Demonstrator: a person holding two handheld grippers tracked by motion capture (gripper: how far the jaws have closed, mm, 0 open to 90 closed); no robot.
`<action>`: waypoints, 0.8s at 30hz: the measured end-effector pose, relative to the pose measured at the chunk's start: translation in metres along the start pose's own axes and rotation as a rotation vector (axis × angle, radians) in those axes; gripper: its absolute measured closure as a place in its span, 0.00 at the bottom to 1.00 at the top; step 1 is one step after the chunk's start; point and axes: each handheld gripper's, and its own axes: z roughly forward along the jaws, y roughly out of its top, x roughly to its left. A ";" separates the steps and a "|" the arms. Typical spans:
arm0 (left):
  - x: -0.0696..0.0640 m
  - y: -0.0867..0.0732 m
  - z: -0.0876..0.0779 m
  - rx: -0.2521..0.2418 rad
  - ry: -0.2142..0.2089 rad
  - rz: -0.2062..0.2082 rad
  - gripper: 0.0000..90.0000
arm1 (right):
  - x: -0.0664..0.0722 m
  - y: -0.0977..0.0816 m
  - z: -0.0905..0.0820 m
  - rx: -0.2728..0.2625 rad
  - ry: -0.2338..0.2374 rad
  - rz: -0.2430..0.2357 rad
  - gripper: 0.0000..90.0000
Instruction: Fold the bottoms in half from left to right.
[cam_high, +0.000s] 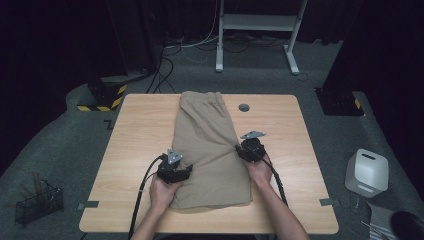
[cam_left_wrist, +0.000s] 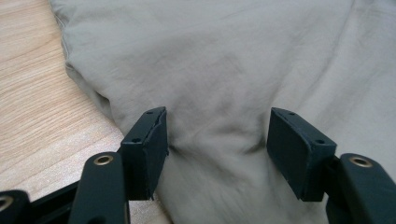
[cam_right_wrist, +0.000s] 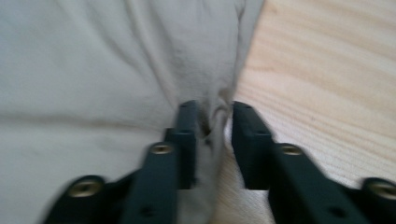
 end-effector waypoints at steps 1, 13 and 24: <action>0.000 0.000 0.000 0.000 0.000 0.000 0.43 | 0.004 0.001 -0.006 -0.028 -0.012 -0.015 0.66; -0.001 -0.001 -0.001 0.000 0.002 -0.001 0.43 | 0.033 -0.027 -0.008 -0.036 0.110 -0.089 0.59; -0.022 -0.017 -0.019 -0.002 -0.032 0.034 0.42 | 0.039 -0.052 -0.035 -0.034 0.121 -0.087 0.59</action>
